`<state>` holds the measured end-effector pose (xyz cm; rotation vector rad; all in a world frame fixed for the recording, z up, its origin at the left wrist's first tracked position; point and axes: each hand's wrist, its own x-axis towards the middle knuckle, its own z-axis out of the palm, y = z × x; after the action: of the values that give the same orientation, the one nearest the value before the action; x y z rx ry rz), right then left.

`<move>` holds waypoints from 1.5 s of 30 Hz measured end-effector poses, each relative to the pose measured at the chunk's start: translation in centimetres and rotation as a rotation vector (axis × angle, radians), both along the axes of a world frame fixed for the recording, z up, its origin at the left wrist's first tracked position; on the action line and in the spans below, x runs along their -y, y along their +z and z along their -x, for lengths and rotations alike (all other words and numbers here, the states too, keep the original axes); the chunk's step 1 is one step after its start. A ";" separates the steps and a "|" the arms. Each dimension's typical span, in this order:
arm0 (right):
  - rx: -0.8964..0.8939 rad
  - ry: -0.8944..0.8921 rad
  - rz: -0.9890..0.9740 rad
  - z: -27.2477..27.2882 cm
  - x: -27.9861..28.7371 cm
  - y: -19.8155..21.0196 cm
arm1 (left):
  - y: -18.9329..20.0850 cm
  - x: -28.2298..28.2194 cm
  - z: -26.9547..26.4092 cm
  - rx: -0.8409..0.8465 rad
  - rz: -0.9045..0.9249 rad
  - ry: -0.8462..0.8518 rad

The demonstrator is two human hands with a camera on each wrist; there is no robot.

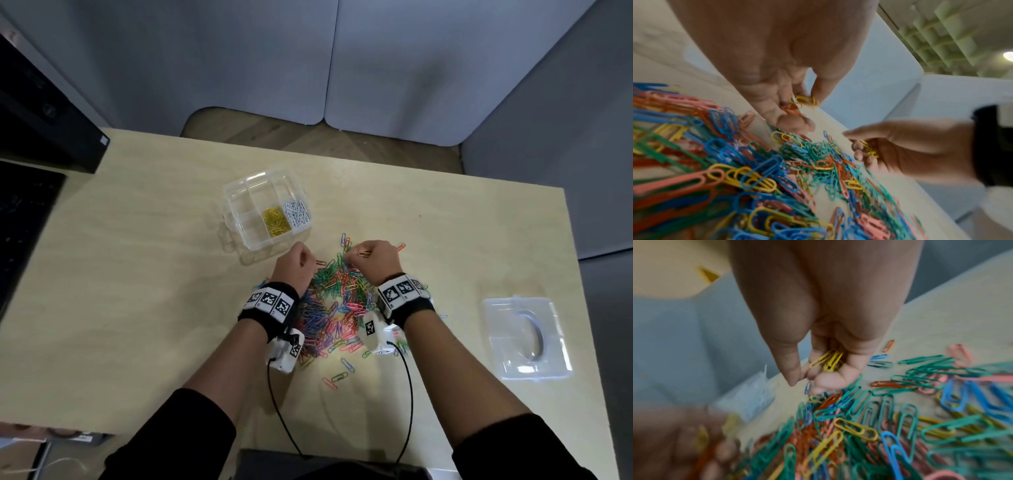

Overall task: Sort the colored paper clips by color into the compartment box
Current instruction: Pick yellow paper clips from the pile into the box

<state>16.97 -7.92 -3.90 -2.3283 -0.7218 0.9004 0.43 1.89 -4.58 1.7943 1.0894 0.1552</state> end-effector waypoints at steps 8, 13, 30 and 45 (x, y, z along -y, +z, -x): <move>-0.567 -0.272 -0.200 -0.8 5.1 1.3 | 0.7 1.7 -0.3 0.108 0.259 0.087; 0.009 0.010 -0.023 -0.6 3.6 1.2 | 2.1 2.9 -1.6 0.034 0.064 -0.076; -0.664 -0.239 -0.260 -0.5 6.9 1.0 | 0.1 4.6 -2.5 -0.174 -0.218 -0.291; 0.052 0.063 -0.010 1.3 6.2 0.7 | 0.2 4.2 0.4 -0.034 -0.175 -0.144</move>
<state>15.68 -14.12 -3.17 -2.3388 -0.8239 0.8641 0.05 -2.28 -4.34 2.0317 0.9910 0.1376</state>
